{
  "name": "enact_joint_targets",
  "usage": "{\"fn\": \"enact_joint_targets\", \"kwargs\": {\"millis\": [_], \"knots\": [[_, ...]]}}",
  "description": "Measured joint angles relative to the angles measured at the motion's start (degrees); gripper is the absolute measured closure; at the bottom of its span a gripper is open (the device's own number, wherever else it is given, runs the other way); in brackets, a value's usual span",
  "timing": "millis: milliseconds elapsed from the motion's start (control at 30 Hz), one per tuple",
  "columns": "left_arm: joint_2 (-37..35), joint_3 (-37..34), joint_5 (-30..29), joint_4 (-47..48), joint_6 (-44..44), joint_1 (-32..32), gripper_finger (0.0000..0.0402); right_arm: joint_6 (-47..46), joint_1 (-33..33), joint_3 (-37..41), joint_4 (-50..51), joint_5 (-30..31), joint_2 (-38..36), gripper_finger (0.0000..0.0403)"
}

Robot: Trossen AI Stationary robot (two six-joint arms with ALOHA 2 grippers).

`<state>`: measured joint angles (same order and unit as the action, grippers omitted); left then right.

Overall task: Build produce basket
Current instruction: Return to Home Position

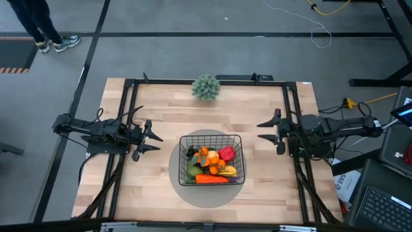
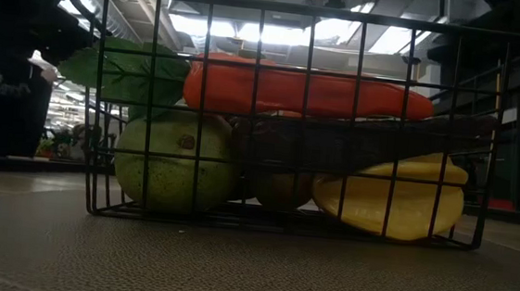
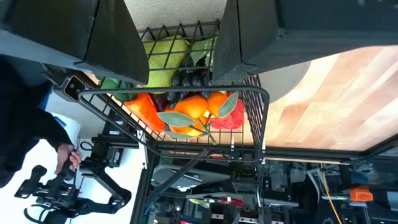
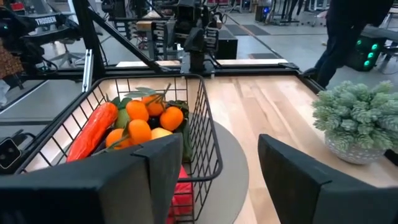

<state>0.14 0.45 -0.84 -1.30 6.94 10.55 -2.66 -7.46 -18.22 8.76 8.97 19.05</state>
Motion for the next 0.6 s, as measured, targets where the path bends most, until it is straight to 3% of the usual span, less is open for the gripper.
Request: {"fn": "enact_joint_targets", "kwargs": {"millis": [400,600], "knots": [[0.0,0.0,0.0,0.0,0.0,0.0,0.0235,0.1,0.0,0.0,0.7,0.0,-0.8,0.0196],[0.0,0.0,0.1,0.0,0.0,0.0,0.0235,-4.6,0.0,0.0,0.6,0.0,-0.8,0.0196]]}}
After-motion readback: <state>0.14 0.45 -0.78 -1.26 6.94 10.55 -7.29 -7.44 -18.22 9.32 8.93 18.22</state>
